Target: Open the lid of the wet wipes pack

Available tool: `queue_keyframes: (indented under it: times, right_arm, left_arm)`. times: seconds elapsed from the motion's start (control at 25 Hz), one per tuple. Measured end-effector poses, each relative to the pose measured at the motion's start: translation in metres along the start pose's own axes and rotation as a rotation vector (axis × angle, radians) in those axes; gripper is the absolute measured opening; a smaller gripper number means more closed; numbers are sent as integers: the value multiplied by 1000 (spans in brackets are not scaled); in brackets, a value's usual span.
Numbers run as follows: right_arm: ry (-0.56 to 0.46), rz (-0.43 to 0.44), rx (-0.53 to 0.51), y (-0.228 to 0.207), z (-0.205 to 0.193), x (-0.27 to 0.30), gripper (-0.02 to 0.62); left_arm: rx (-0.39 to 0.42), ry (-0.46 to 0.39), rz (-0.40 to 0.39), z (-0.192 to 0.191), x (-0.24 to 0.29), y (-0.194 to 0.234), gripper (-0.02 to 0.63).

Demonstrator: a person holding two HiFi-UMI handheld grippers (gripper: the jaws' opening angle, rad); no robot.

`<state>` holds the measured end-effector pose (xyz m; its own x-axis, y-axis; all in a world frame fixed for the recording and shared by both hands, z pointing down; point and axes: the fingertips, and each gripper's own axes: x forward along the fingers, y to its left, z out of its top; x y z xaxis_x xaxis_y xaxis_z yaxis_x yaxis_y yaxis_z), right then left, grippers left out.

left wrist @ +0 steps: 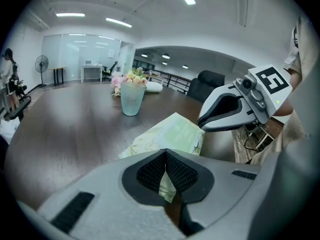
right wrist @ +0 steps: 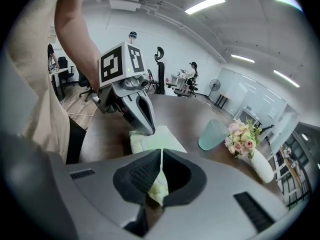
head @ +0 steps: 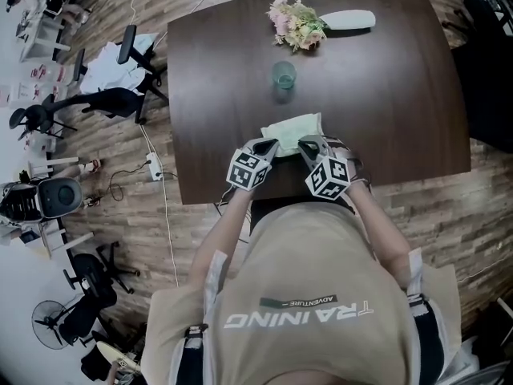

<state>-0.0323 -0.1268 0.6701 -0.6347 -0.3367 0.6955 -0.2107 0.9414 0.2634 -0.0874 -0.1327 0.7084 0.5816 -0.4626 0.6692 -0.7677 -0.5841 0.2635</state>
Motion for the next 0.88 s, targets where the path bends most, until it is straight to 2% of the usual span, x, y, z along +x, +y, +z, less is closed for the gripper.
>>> queue_keyframes:
  times: [0.24,0.4,0.48,0.52,0.88]
  right_arm:
    - [23,32,-52,10,-3,4,17]
    - [69,38,-138,14,-6,8,22]
    - [84,55,-157,17,-7,10,92]
    - [89,61,-162,18,-7,10,106]
    - [163,30,-318,18,-13,22,117]
  left_arm:
    - [15,-8,23,0,1,0,9]
    - [8,-15,13,0,1,-1,9]
    - [-18,-25,12,0,0,-1,9]
    - [-22,-25,15,0,0,-1,9]
    - [15,-8,33,1,1,0,9]
